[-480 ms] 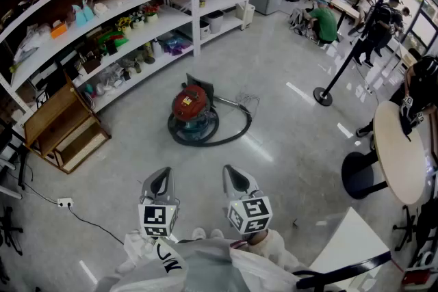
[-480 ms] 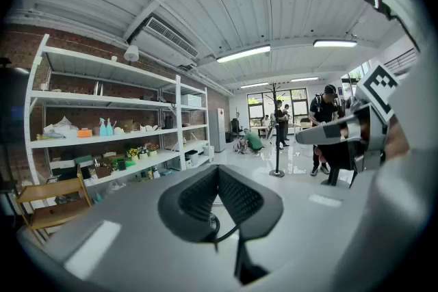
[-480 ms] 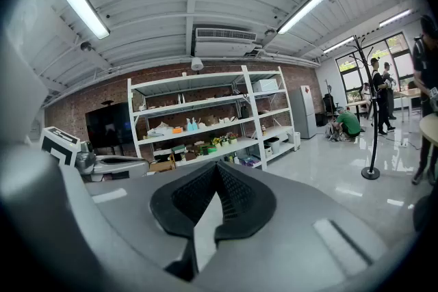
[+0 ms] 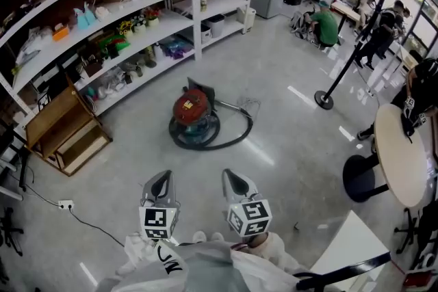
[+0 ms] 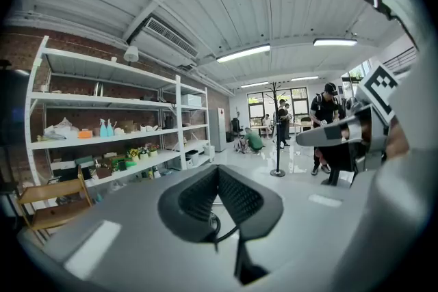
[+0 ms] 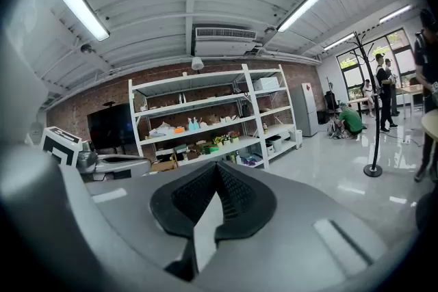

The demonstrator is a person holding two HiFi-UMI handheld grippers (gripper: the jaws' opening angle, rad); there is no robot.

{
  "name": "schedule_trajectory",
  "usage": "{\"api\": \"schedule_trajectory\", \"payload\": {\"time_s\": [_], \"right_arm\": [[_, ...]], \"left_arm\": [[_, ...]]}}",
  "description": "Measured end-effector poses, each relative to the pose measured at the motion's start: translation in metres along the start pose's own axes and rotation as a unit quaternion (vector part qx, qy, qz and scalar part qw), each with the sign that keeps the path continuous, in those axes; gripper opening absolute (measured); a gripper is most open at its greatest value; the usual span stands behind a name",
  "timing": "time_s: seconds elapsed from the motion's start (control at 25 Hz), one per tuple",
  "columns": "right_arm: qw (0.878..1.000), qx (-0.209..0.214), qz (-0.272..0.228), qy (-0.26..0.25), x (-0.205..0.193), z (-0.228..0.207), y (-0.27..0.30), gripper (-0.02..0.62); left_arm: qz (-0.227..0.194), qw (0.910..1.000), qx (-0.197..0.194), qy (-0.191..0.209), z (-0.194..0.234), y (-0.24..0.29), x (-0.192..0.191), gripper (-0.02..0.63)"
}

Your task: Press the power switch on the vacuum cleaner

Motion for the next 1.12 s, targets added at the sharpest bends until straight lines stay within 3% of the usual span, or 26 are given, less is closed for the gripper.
{"api": "schedule_trajectory", "payload": {"time_s": [0.64,1.12], "right_arm": [[1.000,0.013,0.013,0.000,-0.005,-0.011,0.006,0.000],[1.000,0.023,0.017,0.006,-0.012,-0.040,0.000,0.000]], "left_arm": [[0.012,0.9999,0.011,-0.001,-0.004,0.011,0.000,0.000],[0.013,0.9998,0.017,0.002,-0.032,0.025,0.006,0.000]]}}
Point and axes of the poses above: the fingertips, and each gripper's own axes: y forward along the fingers, z to its left, x out of its top, the point moved 5 cm from there along -y, backward along the fingers, and after that the axes turned 15 degrees about z, right-handed, at the moved point
